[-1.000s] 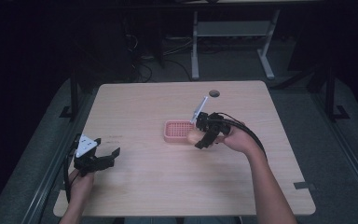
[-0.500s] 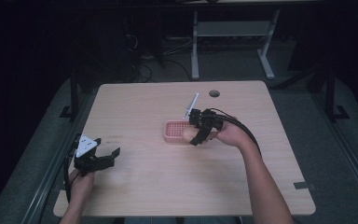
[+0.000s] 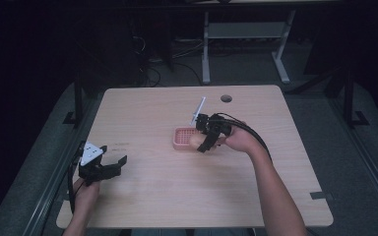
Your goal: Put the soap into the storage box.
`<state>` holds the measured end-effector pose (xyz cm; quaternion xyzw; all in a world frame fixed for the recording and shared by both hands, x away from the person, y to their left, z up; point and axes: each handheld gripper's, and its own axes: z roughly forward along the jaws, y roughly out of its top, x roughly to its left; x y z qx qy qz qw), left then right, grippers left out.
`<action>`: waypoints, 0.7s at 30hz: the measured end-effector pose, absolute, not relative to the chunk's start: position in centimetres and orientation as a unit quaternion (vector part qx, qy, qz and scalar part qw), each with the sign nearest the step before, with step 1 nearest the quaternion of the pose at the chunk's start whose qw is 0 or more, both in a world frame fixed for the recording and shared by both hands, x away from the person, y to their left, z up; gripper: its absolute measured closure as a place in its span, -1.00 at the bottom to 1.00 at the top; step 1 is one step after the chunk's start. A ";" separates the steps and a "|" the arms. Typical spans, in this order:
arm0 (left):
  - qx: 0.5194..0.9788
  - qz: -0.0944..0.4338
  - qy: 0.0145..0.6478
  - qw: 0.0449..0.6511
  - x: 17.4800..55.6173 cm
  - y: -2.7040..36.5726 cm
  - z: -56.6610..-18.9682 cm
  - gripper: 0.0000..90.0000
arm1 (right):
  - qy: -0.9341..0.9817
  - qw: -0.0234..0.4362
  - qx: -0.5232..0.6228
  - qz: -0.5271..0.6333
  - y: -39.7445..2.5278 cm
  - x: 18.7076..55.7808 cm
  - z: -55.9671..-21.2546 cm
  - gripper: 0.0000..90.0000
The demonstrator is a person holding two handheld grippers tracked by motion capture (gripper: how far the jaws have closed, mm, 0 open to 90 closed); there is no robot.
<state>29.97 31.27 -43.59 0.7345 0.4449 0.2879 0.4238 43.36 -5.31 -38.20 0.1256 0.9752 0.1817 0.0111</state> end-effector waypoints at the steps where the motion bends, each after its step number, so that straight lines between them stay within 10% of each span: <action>1: 0.735 0.288 0.445 0.423 30.0 31.3 -43.6 -0.68 | 0.975 0.013 0.127 0.180 -5.3 43.5 -38.2 -0.29; 21: 0.734 0.288 0.445 0.424 29.9 31.2 -43.6 -0.68 | 0.978 0.007 0.126 0.169 -2.9 46.2 -38.3 -0.29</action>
